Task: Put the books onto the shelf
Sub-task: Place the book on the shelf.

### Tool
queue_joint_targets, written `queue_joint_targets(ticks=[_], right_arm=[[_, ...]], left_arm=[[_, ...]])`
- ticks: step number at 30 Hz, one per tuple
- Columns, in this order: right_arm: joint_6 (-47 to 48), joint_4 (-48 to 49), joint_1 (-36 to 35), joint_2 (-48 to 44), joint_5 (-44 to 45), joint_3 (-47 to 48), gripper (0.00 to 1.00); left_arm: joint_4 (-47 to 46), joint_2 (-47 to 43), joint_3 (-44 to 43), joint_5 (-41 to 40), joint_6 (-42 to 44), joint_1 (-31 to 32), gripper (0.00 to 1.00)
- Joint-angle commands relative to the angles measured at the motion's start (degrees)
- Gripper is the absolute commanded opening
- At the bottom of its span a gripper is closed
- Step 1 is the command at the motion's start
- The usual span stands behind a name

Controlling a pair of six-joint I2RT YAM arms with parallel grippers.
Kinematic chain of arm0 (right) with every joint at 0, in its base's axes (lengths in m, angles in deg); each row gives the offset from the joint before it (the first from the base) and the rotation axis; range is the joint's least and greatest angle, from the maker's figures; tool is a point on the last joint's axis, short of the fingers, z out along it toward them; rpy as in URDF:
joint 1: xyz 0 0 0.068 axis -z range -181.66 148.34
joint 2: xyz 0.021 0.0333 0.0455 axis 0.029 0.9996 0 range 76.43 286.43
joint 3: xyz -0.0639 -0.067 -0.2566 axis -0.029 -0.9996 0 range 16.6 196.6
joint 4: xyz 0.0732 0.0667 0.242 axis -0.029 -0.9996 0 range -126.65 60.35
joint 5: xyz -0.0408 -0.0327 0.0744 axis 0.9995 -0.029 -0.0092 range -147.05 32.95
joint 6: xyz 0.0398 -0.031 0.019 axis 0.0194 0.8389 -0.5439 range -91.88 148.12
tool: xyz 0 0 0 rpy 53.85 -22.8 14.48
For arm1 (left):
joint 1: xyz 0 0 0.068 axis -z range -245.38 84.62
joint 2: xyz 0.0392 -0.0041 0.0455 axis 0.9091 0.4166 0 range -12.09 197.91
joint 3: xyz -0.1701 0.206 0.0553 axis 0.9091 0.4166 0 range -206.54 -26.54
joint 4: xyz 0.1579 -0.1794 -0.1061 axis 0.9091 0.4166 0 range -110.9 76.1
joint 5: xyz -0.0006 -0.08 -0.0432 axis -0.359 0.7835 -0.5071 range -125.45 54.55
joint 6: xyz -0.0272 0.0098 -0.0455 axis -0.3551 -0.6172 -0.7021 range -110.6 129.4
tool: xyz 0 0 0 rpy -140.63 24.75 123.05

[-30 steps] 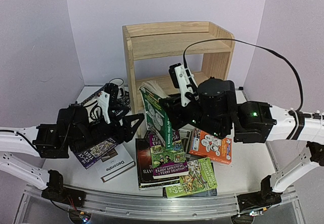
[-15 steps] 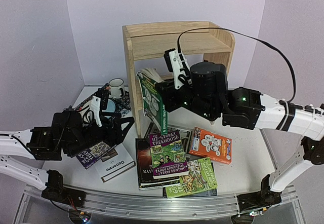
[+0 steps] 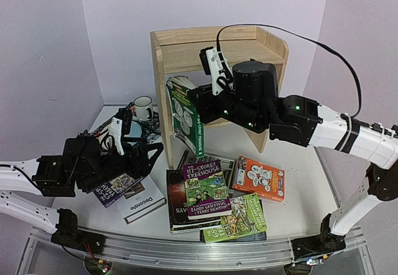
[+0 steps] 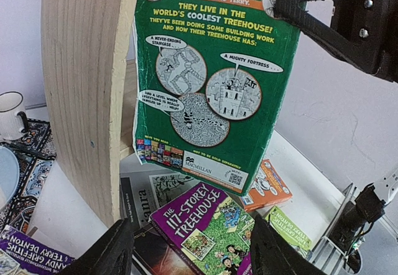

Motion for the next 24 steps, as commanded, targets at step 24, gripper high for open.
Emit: queue_joint_targets(ticks=[24], right_arm=[[8.6, 12.8, 1.1, 0.5, 1.2, 6.2, 0.00]], left_arm=[[0.6, 3.1, -2.4, -0.4, 0.2, -0.8, 0.65]])
